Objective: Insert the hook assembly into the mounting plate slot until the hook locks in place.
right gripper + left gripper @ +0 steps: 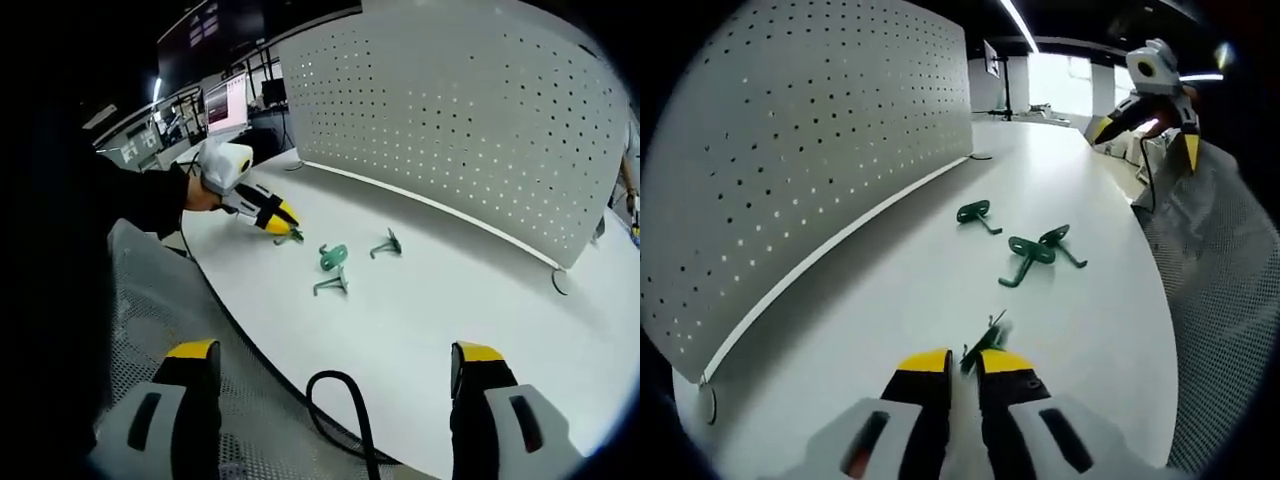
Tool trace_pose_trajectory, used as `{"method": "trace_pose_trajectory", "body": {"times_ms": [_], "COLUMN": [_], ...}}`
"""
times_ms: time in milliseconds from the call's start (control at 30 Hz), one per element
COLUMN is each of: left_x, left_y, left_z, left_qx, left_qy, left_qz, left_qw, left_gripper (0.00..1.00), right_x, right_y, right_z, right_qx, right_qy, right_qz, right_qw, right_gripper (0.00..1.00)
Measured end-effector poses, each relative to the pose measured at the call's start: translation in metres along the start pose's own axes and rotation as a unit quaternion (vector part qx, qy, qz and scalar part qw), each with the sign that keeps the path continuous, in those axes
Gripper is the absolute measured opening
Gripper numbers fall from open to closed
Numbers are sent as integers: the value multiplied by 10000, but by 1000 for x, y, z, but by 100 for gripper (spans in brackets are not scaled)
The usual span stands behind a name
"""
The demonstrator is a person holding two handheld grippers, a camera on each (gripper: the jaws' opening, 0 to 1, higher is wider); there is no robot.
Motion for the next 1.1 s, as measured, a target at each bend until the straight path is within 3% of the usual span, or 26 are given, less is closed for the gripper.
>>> {"method": "trace_pose_trajectory", "body": {"times_ms": [400, 1100], "left_x": [-3, -7], "left_y": [5, 13], "left_z": [0, -15], "left_qx": [25, 3], "left_qy": [-41, 121], "left_qz": [40, 23], "left_qw": [10000, 9999], "left_gripper": [4, 3], "right_x": [-1, -1], "right_y": [0, -1], "right_z": [1, -1], "right_qx": [9, -48], "right_qy": [28, 64], "right_qz": [5, -48], "right_qw": [10000, 10000], "right_gripper": [93, 93]}}
Point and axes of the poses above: the point that each gripper's makers call its tool centre point, and the gripper's own axes: x roughly forward along the fingers, y roughly to its right, z roughly out of its underside, the point moved 1 cm from there along -x, roughly backward along the fingers, and after that the axes turned 9 degrees about y, right-handed, at the moved point
